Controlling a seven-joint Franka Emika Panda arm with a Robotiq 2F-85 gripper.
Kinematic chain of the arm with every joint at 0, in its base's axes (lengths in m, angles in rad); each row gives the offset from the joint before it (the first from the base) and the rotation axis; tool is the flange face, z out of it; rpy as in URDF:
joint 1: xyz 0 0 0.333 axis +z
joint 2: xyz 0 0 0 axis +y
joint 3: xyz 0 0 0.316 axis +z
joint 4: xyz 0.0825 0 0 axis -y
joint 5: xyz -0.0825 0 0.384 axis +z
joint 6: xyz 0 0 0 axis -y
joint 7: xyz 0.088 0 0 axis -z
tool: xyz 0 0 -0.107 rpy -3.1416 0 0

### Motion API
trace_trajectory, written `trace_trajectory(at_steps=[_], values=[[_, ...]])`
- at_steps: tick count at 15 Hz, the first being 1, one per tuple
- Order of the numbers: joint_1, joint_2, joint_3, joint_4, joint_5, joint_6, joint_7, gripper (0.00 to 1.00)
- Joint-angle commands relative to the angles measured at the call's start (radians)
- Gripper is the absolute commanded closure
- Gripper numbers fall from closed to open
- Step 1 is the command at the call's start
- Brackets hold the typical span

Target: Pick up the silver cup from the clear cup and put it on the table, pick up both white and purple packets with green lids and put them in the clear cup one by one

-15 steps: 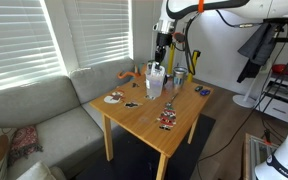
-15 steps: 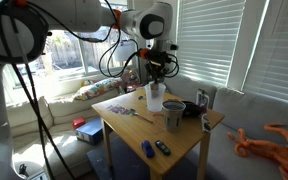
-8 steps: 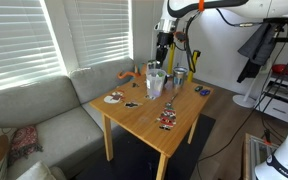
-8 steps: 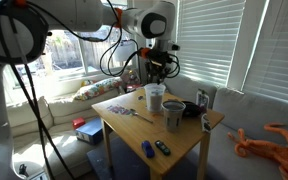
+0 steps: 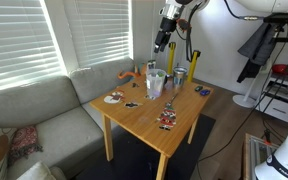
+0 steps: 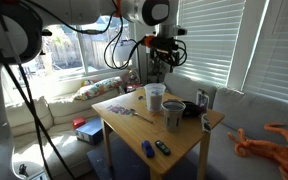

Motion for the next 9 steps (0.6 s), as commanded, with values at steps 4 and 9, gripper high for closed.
trace_trajectory(at_steps=[4,9], values=[[-0.003,0.005,0.0,0.002,0.0,0.007,-0.001,0.0],[-0.016,0.064,-0.021,0.049,0.007,0.045,0.103,0.0]])
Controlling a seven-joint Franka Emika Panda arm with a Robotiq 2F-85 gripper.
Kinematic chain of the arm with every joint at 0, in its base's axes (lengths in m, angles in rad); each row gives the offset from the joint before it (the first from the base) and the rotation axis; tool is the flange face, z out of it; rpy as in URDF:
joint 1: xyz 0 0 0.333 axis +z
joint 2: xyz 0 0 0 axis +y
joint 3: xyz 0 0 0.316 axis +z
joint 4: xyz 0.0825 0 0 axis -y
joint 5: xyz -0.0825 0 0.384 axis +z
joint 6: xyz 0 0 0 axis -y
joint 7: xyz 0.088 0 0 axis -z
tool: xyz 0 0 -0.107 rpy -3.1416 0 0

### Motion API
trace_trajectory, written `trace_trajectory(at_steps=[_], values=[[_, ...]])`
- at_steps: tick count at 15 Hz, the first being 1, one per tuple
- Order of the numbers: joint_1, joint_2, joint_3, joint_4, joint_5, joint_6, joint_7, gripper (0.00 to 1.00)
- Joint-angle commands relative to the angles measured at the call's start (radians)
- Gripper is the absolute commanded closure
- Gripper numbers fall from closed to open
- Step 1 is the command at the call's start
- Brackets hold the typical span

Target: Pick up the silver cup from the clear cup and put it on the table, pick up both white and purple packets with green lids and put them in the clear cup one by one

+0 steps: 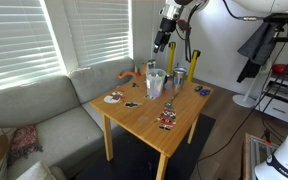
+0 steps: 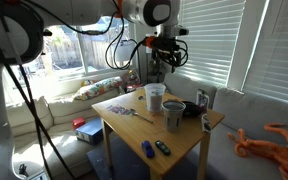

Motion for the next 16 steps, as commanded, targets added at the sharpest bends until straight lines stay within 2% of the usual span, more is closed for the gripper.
trace_trajectory(at_steps=[1,4,8,16], values=[[-0.024,0.082,-0.021,0.073,0.003,0.037,0.14,0.0],[-0.033,0.141,-0.039,0.111,-0.015,0.071,0.274,0.0],[-0.039,0.226,-0.062,0.187,-0.035,0.051,0.456,0.0],[-0.053,0.369,-0.098,0.334,-0.026,0.05,0.651,0.0]])
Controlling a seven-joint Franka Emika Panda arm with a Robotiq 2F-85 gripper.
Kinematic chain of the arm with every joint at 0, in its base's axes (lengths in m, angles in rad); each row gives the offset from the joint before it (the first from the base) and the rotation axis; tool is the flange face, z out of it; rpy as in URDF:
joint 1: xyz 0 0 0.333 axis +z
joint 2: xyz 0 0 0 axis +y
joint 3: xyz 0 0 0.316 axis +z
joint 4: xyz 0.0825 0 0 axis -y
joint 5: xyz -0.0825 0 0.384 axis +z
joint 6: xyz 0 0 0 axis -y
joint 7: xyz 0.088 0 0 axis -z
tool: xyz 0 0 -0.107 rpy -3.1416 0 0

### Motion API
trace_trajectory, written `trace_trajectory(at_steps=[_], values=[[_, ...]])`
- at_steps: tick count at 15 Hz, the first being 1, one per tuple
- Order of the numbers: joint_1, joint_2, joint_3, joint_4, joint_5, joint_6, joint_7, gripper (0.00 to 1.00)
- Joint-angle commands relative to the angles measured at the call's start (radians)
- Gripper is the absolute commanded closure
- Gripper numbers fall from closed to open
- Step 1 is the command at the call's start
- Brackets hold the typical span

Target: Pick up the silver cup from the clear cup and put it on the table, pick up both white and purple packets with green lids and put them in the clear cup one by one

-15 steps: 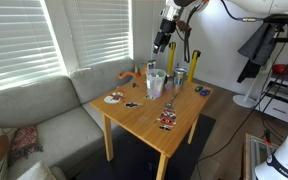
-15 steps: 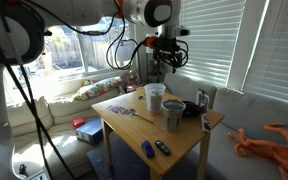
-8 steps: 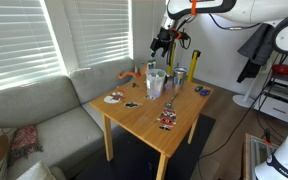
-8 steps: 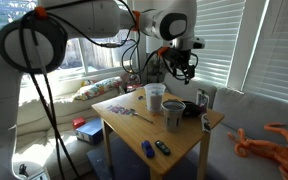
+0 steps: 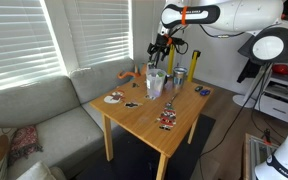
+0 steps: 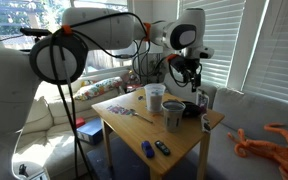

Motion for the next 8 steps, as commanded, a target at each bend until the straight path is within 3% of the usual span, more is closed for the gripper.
trace_trajectory(at_steps=[1,8], values=[[-0.008,0.088,-0.019,0.127,0.004,-0.027,0.094,0.0],[-0.021,0.192,-0.02,0.263,0.018,-0.03,0.223,0.0]])
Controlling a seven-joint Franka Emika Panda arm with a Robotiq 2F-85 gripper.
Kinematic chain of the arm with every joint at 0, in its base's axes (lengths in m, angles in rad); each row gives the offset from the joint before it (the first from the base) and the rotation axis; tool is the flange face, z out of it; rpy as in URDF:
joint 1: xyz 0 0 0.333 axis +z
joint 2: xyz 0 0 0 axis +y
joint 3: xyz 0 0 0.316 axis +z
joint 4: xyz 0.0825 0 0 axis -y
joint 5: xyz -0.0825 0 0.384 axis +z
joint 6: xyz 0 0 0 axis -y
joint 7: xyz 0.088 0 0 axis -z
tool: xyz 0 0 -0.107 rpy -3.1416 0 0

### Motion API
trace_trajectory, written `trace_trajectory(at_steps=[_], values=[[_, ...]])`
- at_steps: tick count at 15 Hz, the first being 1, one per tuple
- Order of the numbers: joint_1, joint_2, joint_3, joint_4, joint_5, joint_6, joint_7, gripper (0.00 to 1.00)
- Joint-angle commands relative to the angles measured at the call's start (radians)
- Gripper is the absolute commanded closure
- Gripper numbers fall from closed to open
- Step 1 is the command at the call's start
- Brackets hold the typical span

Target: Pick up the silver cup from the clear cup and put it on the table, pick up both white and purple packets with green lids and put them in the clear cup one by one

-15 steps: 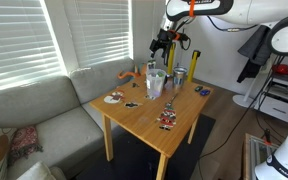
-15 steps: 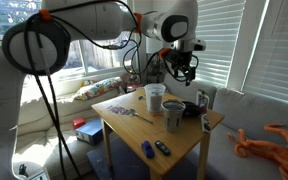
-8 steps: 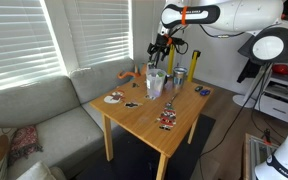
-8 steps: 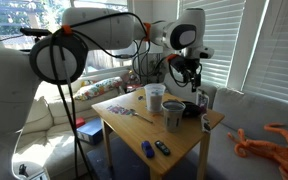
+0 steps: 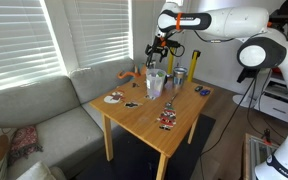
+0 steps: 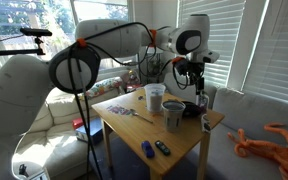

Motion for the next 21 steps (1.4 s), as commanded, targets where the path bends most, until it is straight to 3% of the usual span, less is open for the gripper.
trace_trajectory(at_steps=[1,5,9,10,12,20,21], values=[[-0.013,0.085,-0.005,0.139,0.014,-0.031,0.077,0.0],[-0.026,0.132,-0.006,0.199,0.015,-0.027,0.121,0.01],[-0.04,0.163,-0.001,0.239,0.015,-0.025,0.14,0.14],[-0.042,0.171,-0.001,0.248,0.014,-0.028,0.143,0.36],[-0.045,0.18,0.0,0.259,0.014,-0.032,0.152,0.4],[-0.051,0.203,0.004,0.293,0.015,-0.056,0.162,0.98],[-0.051,0.202,0.005,0.294,0.015,-0.062,0.156,0.99]])
